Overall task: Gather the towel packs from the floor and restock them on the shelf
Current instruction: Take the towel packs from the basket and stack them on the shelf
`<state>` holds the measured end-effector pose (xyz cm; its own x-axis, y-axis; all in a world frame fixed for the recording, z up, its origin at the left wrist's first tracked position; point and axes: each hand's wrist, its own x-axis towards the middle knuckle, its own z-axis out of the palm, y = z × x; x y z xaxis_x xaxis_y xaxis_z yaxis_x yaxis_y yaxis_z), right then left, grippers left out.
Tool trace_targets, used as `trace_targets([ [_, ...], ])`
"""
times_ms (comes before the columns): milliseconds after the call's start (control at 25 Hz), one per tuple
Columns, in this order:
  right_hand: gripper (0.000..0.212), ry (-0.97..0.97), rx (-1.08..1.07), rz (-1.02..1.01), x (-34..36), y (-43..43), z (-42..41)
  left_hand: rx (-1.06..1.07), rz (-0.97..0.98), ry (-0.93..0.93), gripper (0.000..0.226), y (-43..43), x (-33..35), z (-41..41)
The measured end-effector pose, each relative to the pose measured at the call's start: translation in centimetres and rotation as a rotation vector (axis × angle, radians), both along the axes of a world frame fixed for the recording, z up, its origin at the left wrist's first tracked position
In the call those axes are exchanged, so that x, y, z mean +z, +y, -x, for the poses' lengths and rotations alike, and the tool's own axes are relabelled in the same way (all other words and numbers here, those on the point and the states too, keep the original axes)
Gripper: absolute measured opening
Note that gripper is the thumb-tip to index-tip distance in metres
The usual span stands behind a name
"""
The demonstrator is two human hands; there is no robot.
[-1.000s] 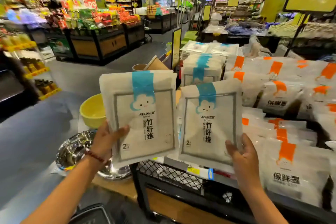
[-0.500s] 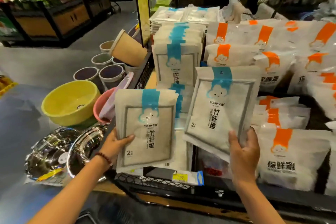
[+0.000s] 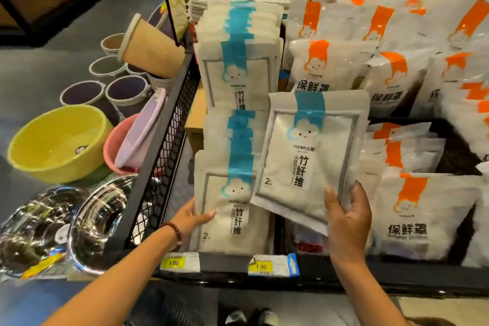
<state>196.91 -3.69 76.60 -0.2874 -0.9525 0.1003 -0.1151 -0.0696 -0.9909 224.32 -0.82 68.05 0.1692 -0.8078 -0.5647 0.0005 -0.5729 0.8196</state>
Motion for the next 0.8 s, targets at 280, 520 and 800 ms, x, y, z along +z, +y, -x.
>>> trace_targets([
  [280,0.013,-0.035,0.044,-0.059,-1.1,-0.4,-0.3,-0.342,-0.237,-0.77,0.043,-1.1,-0.6,0.6],
  [520,0.021,-0.095,0.127,-0.08,-1.4,-0.4,-1.9,-0.595,-0.342,-0.925,0.042,-0.5,0.0,0.3],
  [800,0.033,-0.075,0.361,-0.278,-4.0,0.1,-5.7,-0.01,0.469,-1.353,0.038,2.5,3.3,-7.2],
])
